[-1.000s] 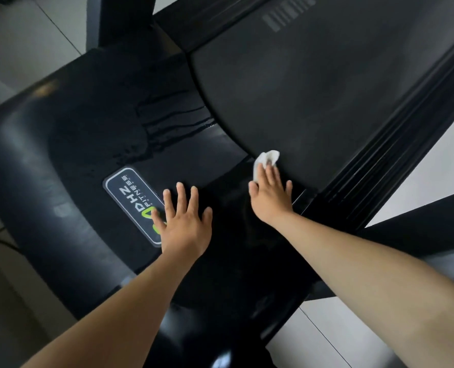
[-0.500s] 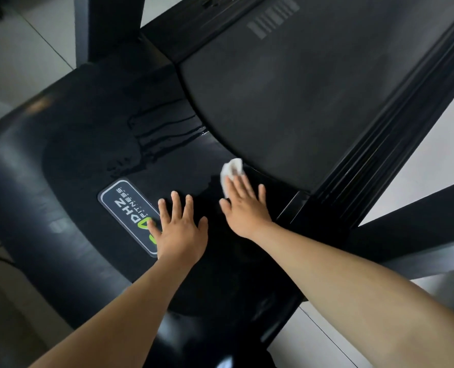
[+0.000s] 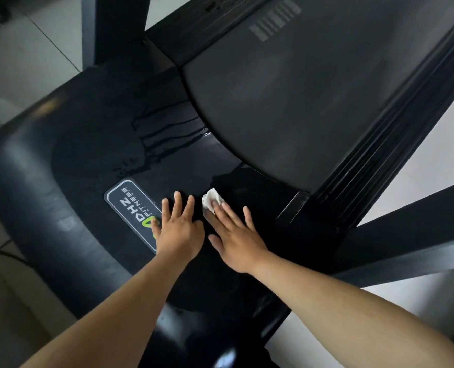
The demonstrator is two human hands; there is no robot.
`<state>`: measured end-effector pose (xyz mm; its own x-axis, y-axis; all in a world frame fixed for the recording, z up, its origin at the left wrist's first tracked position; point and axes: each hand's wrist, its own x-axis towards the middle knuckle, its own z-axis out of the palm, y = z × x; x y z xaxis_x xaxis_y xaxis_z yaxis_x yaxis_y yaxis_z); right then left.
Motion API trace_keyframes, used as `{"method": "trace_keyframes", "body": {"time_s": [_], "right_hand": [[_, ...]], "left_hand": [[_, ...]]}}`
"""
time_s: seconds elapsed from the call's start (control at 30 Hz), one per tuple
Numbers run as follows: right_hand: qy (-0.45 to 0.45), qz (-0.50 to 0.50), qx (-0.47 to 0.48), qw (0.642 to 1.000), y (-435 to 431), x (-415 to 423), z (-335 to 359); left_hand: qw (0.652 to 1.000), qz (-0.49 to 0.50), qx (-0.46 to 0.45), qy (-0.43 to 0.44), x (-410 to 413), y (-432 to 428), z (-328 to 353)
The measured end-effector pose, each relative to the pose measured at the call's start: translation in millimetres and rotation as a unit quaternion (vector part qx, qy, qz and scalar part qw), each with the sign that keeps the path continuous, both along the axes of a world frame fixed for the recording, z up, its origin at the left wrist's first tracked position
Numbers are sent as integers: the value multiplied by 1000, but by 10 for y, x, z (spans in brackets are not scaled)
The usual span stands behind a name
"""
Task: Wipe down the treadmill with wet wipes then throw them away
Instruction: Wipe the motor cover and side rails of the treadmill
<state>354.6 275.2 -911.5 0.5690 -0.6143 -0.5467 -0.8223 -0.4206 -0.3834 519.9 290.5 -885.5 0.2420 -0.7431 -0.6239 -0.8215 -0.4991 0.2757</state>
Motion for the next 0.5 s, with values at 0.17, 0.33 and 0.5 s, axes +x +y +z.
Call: {"method": "trace_keyframes", "body": {"time_s": [0.17, 0.33, 0.5], "right_hand": [[72, -143, -4, 987, -514, -102, -65], [120, -291, 65, 947, -972, -66, -85], [54, -166, 47, 984, -799, 325, -32]], "left_hand": [[1000, -3, 3, 1, 4, 12, -15], [1000, -5, -3, -7, -10, 44, -38], [1000, 5, -4, -12, -26, 27, -22]]}}
